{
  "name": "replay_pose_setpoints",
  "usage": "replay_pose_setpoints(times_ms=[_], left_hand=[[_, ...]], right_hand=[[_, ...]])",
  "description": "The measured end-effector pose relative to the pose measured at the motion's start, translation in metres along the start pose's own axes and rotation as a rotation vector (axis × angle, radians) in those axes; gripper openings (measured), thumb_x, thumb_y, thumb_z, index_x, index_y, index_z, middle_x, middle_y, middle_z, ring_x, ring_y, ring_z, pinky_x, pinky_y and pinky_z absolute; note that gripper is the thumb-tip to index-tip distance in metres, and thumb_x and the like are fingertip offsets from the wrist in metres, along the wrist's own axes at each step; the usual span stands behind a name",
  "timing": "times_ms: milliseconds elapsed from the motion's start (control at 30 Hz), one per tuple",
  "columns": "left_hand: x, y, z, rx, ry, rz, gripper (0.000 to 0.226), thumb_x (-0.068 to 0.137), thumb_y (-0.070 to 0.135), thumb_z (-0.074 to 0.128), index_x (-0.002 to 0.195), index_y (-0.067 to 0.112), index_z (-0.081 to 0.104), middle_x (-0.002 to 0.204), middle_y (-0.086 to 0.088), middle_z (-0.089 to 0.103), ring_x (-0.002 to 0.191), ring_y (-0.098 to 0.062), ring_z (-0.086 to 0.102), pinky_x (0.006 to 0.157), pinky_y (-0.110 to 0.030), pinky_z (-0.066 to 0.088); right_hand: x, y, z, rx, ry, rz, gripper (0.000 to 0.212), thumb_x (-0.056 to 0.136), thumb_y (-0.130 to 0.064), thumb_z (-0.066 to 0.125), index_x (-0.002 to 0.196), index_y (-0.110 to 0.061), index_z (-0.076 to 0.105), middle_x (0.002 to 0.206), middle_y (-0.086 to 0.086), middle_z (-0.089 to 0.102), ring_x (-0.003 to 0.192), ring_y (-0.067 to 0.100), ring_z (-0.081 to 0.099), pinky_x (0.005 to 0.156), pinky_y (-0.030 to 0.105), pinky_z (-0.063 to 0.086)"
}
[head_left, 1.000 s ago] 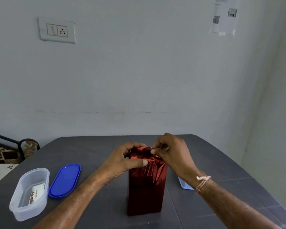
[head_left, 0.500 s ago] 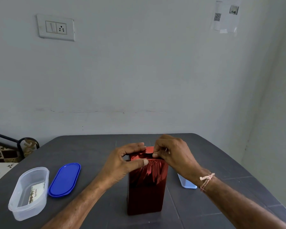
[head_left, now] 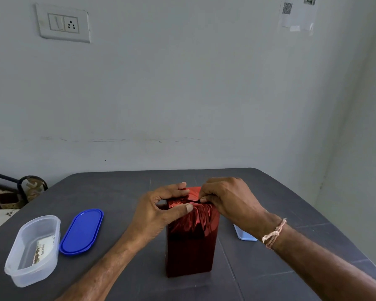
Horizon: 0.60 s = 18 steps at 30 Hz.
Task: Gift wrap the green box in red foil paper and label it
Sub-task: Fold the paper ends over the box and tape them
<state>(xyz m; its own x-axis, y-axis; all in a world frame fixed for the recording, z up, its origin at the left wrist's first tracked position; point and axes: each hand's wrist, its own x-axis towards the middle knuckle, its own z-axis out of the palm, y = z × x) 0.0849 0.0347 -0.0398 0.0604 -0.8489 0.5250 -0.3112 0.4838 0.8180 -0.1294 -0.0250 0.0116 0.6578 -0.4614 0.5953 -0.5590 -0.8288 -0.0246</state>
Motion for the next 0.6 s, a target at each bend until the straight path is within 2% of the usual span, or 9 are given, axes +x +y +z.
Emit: replay_pose_setpoints(times_ms=[67,167,200,300,367,467,533,600], left_hand=[[-0.001,0.001,0.001,-0.007,0.014,-0.005,0.035,0.074,0.024,0.088,0.107,0.022,0.08,0.126,0.017,0.07,0.122,0.002,0.062,0.092,-0.009,0.049],[-0.003,0.003,0.005,-0.03,0.048,-0.005,0.034,0.072,0.024,0.087,0.106,0.019,0.08,0.125,0.015,0.071,0.12,0.002,0.062,0.091,-0.012,0.052],[-0.005,0.003,0.006,-0.033,0.065,-0.002,0.034,0.072,0.025,0.087,0.105,0.019,0.08,0.125,0.016,0.071,0.12,0.002,0.063,0.093,-0.015,0.053],[-0.008,0.003,0.012,-0.019,0.119,0.005,0.031,0.073,0.026,0.088,0.102,0.021,0.08,0.124,0.017,0.071,0.119,0.001,0.064,0.097,-0.025,0.056],[-0.009,0.002,0.017,0.03,0.157,0.029,0.029,0.073,0.03,0.09,0.099,0.024,0.079,0.123,0.017,0.071,0.117,0.0,0.064,0.096,-0.031,0.057],[-0.01,0.003,0.018,0.098,0.181,0.078,0.035,0.071,0.047,0.089,0.098,0.027,0.077,0.119,0.017,0.072,0.116,0.002,0.064,0.096,-0.031,0.055],[-0.011,0.007,0.012,0.222,0.139,0.115,0.044,0.075,0.068,0.075,0.101,0.032,0.077,0.12,0.02,0.069,0.117,0.006,0.061,0.093,-0.025,0.053],[-0.012,0.014,0.002,0.409,0.063,0.122,0.056,0.083,0.082,0.049,0.102,0.037,0.076,0.116,0.024,0.066,0.114,0.007,0.06,0.085,-0.022,0.05]], right_hand=[[0.0,-0.001,-0.004,-0.014,-0.035,0.018,0.014,0.095,-0.025,0.066,0.085,-0.024,0.075,0.08,-0.01,0.07,0.074,0.012,0.066,0.06,0.029,0.05],[-0.007,-0.003,-0.01,-0.051,-0.052,0.041,0.039,0.096,-0.054,0.043,0.094,-0.032,0.076,0.09,-0.016,0.071,0.084,0.008,0.058,0.059,0.027,0.044],[-0.01,-0.004,-0.01,-0.05,-0.06,0.047,0.041,0.095,-0.058,0.043,0.098,-0.034,0.076,0.095,-0.017,0.071,0.089,0.008,0.056,0.061,0.028,0.045],[-0.021,-0.009,-0.005,-0.02,-0.01,0.098,0.019,0.092,-0.045,0.069,0.104,-0.034,0.077,0.109,-0.015,0.063,0.102,0.009,0.055,0.066,0.031,0.05],[-0.023,-0.013,0.002,-0.033,0.053,0.155,0.013,0.087,-0.034,0.077,0.1,-0.031,0.077,0.103,-0.01,0.06,0.095,0.014,0.06,0.06,0.034,0.052],[-0.022,-0.018,0.01,0.029,0.064,0.249,0.009,0.09,-0.023,0.074,0.099,-0.026,0.076,0.096,-0.007,0.056,0.079,0.018,0.063,0.063,0.041,0.055],[-0.022,-0.016,0.013,0.076,0.065,0.298,0.012,0.092,-0.019,0.072,0.102,-0.024,0.076,0.1,-0.006,0.054,0.077,0.018,0.065,0.067,0.04,0.055],[-0.021,-0.015,0.013,0.126,0.073,0.307,0.016,0.092,-0.018,0.072,0.106,-0.026,0.076,0.106,-0.005,0.051,0.077,0.016,0.066,0.068,0.035,0.055]])
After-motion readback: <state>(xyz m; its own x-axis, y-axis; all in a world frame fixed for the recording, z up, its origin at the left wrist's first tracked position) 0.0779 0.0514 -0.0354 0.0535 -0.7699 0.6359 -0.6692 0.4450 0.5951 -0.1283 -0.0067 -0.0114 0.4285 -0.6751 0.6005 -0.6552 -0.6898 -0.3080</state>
